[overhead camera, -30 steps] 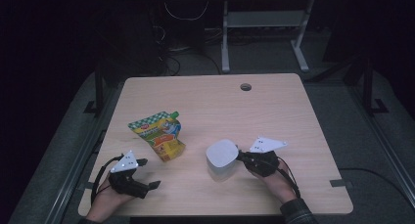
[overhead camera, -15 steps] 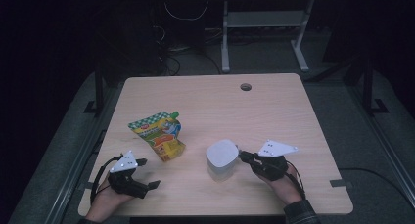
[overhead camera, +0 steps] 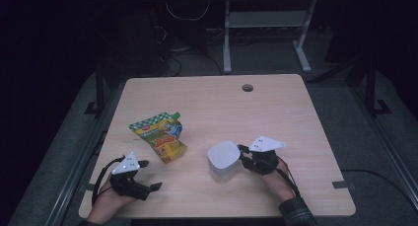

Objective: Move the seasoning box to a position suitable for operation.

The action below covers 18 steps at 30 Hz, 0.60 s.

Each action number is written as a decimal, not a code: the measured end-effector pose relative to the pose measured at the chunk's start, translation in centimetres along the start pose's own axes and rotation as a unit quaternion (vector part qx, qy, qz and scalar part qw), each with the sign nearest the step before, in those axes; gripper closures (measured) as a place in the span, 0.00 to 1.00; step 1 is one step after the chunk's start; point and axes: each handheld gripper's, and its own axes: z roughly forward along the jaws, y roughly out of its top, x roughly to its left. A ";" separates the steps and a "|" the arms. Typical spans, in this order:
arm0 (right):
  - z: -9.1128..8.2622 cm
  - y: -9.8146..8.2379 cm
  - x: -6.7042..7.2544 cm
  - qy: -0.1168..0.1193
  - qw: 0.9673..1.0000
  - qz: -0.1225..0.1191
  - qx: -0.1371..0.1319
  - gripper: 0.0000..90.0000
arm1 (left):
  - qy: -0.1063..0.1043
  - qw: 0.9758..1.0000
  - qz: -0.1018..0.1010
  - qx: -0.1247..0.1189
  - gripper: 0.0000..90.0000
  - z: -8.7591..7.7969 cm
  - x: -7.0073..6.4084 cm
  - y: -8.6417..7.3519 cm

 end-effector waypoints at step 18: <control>-1.0 -0.7 -2.5 -0.076 0.997 0.017 -0.001 0.90 | 0.001 1.000 -0.004 -0.002 0.05 0.0 0.2 -0.1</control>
